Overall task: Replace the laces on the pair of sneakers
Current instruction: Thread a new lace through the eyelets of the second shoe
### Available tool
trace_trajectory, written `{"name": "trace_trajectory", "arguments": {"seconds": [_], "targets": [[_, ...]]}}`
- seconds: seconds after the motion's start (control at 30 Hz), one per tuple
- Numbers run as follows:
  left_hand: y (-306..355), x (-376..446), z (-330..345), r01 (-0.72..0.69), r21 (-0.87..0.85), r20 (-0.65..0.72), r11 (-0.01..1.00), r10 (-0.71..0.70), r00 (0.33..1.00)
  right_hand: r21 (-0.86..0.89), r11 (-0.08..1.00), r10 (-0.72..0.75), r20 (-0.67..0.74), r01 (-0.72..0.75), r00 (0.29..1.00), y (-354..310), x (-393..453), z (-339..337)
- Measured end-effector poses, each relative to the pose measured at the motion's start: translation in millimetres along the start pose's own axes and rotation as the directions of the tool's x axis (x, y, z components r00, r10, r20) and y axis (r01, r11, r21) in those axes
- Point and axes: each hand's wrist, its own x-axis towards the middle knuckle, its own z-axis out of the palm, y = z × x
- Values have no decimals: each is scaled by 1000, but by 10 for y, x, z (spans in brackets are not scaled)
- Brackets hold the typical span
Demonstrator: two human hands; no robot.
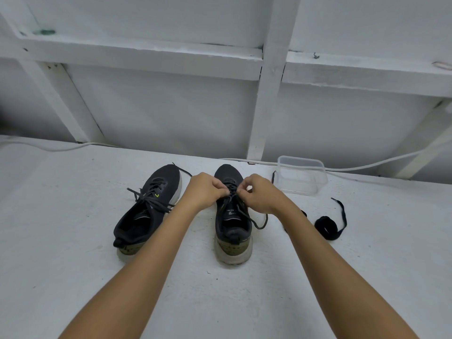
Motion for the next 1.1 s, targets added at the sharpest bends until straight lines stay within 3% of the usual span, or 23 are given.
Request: {"name": "trace_trajectory", "arguments": {"seconds": [0.17,0.27,0.33,0.5,0.67,0.83,1.1], "targets": [[-9,-21,68,-1,20,-27,1000,1,1000,227,964,142,-16,-135,990,140,-38,77],[5,-40,89,15,3,-49,1000,-15,999,489,846,223,39,-214,974,197,-69,109],[11,-60,107,57,-37,-63,998,-59,996,559,798,242,47,-226,969,209,-70,130],[-76,-125,169,142,-182,-74,973,-158,985,540,817,241,1,-203,971,213,-108,183],[-99,-82,104,111,-229,-25,967,-120,992,454,882,154,-28,-125,988,160,-104,135],[-117,-35,49,38,-190,17,981,-35,999,272,961,67,-76,-44,995,130,-78,130],[-112,-81,131,84,-93,-37,992,-88,995,373,921,162,-95,-116,982,150,-114,184]]}}
